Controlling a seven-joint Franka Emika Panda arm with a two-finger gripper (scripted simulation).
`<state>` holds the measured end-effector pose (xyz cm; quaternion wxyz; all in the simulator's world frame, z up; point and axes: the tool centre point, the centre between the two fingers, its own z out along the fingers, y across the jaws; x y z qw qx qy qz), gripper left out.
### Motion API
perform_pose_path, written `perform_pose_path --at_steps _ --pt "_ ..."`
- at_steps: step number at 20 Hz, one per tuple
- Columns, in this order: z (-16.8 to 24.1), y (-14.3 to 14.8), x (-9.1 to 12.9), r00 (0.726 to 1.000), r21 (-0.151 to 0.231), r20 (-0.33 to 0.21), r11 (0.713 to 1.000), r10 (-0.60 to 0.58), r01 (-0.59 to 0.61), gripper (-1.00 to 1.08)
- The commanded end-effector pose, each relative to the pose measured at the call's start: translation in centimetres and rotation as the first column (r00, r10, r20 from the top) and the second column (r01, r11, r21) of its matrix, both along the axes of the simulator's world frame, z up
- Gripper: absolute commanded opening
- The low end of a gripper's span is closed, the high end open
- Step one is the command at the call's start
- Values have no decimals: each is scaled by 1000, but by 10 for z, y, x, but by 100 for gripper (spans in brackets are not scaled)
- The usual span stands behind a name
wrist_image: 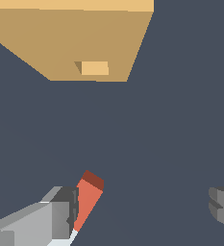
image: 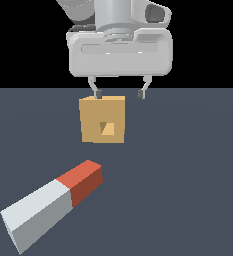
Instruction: Insert the peg into the horizontal hole in a box.
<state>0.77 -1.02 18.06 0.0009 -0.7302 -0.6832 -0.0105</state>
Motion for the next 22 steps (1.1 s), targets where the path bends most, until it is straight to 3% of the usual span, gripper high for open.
perform_pose_path --at_steps 1,7,13,22 --pt "0 0 0 1000 0 0 1000 0 0 100" --pt "-8 -13 -6 999 -1 -1 999 -39 39 100" --pt "-30 -50 -26 988 -4 -4 988 -154 154 100" --pt "-81 -123 -87 915 -13 -11 915 -403 403 100"
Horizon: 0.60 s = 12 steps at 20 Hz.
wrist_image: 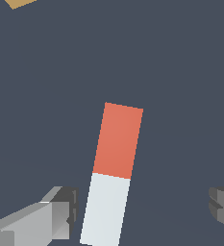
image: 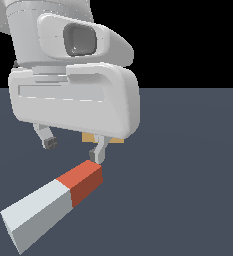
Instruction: Insert the peg into the horizontal hole in a box.
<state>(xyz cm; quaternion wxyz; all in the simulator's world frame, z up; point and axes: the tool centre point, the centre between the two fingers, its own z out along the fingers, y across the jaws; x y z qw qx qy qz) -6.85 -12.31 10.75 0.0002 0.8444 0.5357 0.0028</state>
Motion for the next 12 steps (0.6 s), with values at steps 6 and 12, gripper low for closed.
perform_pose_path --at_steps 6,12 --pt "-29 -35 -41 989 -4 -4 989 -147 147 100" --pt "-36 -42 -52 983 -4 -5 983 -181 181 100"
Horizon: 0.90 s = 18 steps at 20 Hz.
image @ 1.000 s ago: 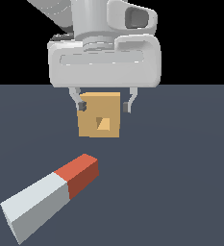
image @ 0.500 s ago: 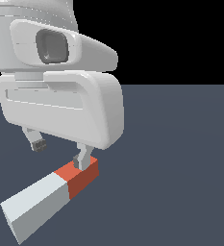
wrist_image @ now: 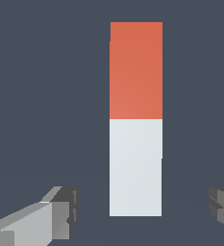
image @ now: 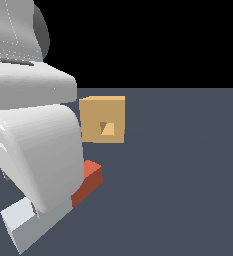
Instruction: Insert the peg into the horizontal hole in a box.
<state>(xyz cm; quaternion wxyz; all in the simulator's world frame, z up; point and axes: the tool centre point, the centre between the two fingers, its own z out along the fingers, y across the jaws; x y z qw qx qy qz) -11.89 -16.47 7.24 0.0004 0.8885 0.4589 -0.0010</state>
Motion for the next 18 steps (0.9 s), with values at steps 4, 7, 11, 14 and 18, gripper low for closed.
perform_pose_path --at_steps 4,7,11,14,18 --pt "-3 0 0 1000 0 0 1000 0 0 100" --pt "-11 0 -1 1000 0 0 1000 -1 1 100" --pt "-29 0 -2 1000 1 1 1000 -3 3 100" --pt "-42 0 -2 1000 1 1 1000 -4 4 100" --pt "-51 0 -2 1000 2 1 1000 -5 5 100"
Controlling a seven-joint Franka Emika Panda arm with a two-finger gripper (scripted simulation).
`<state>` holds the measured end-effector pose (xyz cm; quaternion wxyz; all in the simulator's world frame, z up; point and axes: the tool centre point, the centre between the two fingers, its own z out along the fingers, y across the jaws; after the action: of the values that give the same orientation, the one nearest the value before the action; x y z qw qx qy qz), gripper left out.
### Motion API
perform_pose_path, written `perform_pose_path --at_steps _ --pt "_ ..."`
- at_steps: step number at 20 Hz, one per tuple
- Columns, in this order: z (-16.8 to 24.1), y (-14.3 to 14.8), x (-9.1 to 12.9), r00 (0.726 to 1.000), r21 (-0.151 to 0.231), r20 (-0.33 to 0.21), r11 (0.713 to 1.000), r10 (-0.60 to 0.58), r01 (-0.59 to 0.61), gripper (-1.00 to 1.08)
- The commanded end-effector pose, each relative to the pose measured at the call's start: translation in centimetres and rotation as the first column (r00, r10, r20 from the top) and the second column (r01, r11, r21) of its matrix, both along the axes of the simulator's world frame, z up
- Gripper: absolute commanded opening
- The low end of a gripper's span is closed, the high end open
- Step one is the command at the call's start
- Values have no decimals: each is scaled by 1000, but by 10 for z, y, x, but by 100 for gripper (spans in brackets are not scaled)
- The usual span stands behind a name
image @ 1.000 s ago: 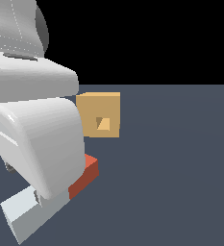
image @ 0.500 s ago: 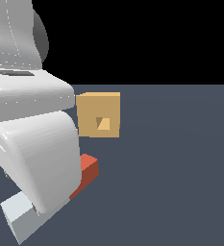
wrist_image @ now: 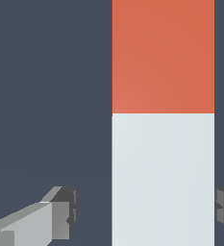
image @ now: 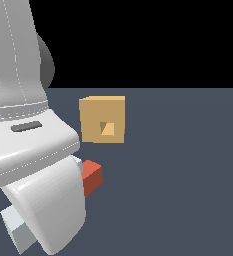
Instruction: Insert the peg into the horizontal hole in a box.
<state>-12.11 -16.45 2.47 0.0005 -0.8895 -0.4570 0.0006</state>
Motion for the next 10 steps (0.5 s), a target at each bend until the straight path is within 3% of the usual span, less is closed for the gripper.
perform_pose_path --at_steps 1,2,3,10 --pt "-4 0 0 1000 0 2 1000 0 0 100" --pt "-4 0 0 1000 0 2 1000 0 0 100" --pt "-4 0 0 1000 0 2 1000 0 0 -100" --pt "-4 0 0 1000 0 2 1000 0 0 -100"
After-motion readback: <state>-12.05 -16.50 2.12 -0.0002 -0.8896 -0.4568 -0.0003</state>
